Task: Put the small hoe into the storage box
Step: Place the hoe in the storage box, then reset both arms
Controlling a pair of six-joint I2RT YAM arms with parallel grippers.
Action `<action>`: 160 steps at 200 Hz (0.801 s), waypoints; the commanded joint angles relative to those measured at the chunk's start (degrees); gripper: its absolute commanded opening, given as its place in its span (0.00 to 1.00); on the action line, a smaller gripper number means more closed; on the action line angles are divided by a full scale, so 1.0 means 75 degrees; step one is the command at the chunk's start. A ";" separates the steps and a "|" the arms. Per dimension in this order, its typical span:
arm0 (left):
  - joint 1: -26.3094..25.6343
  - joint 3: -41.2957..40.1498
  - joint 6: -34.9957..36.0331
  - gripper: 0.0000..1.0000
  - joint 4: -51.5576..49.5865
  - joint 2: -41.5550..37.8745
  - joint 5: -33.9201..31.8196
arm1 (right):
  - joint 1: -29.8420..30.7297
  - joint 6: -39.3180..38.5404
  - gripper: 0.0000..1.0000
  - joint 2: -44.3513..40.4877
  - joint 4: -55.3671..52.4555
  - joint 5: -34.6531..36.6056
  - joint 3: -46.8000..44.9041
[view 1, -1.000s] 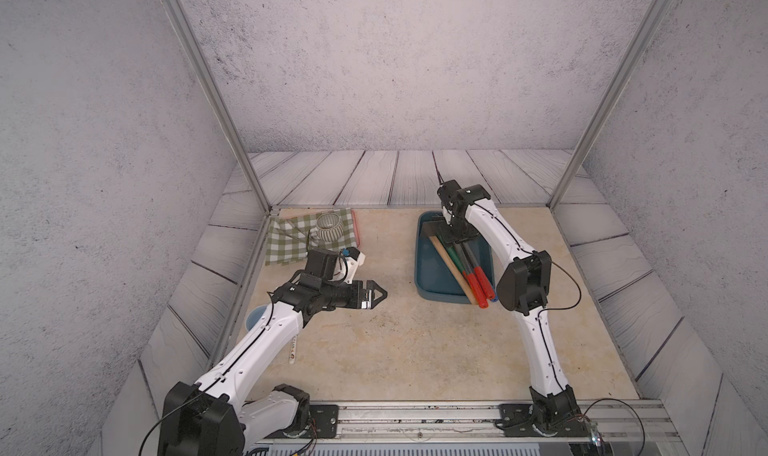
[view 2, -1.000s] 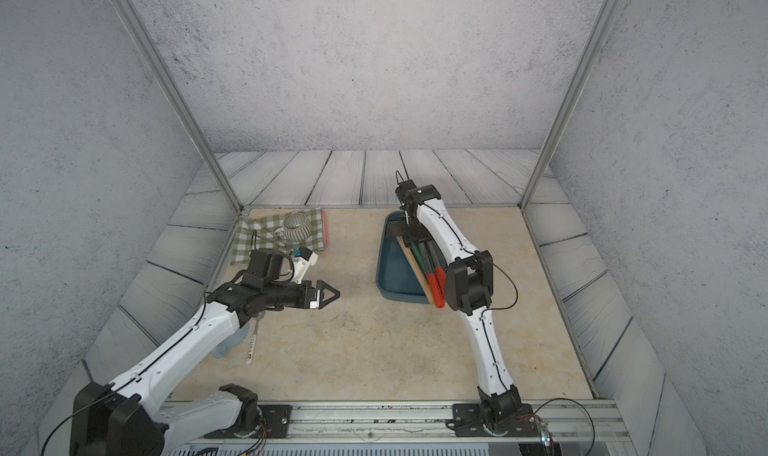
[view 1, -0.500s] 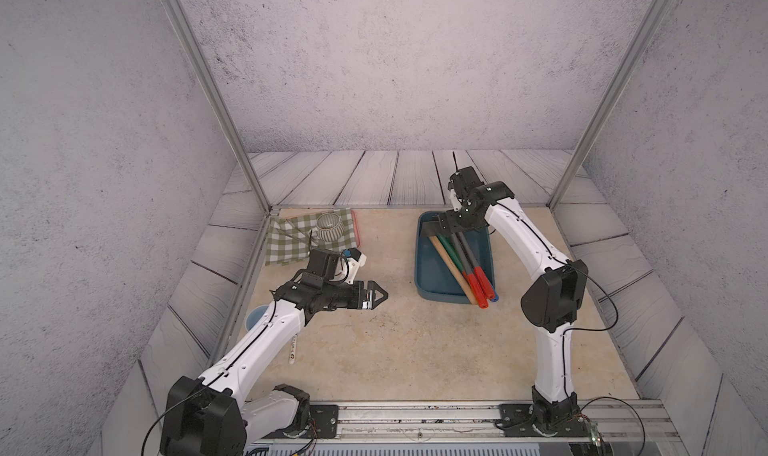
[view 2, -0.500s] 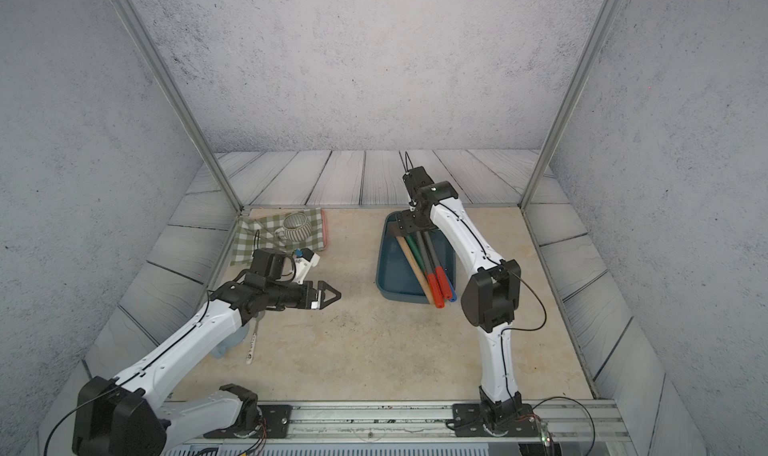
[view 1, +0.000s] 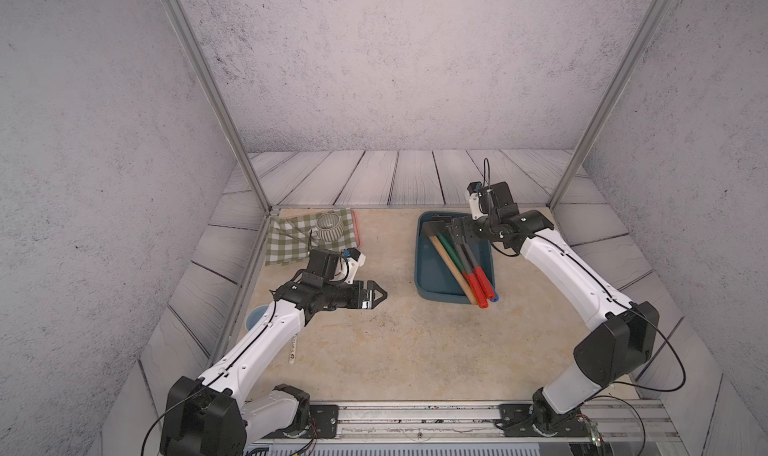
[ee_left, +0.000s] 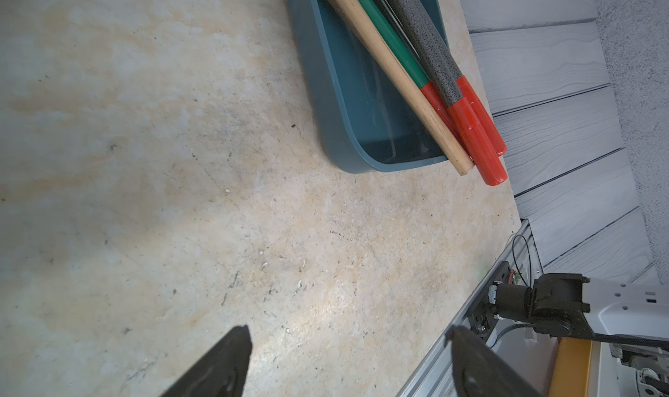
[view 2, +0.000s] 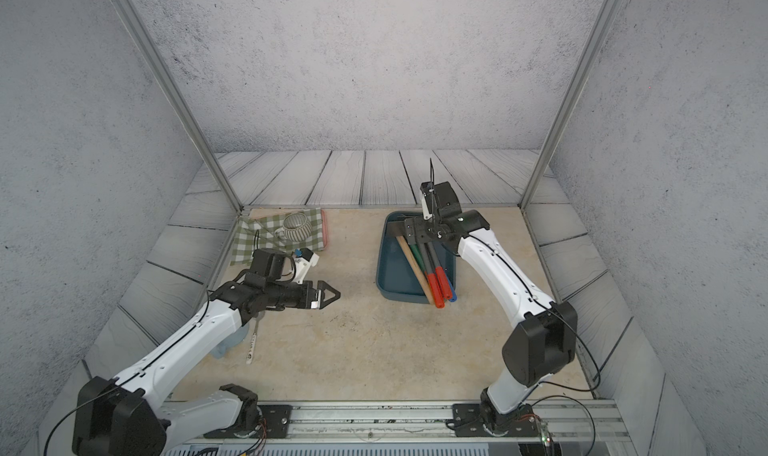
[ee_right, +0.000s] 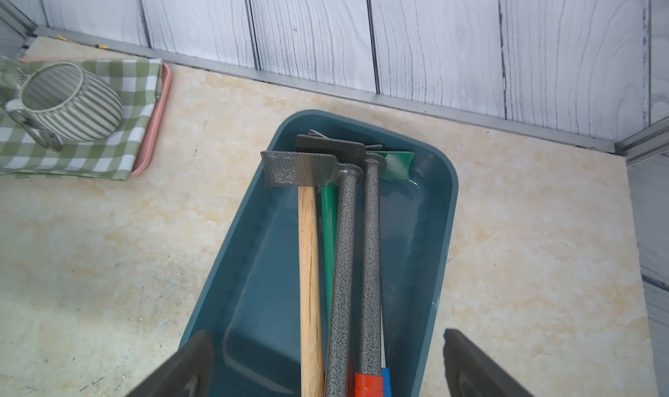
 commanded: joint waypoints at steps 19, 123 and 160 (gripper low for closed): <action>-0.0164 0.0073 0.0301 0.88 -0.0213 -0.0029 -0.0434 | 0.0027 -0.0263 0.99 -0.0830 0.0991 0.0502 -0.1009; -0.0290 0.0604 0.1310 0.99 -0.0812 -0.0685 -0.3030 | -0.0085 -0.0854 0.99 -0.3209 0.2807 0.2022 -0.4552; -0.0274 0.0486 0.1435 0.99 -0.0531 -0.1091 -0.4645 | -0.0119 -0.1154 0.99 -0.4363 0.3811 0.2607 -0.6167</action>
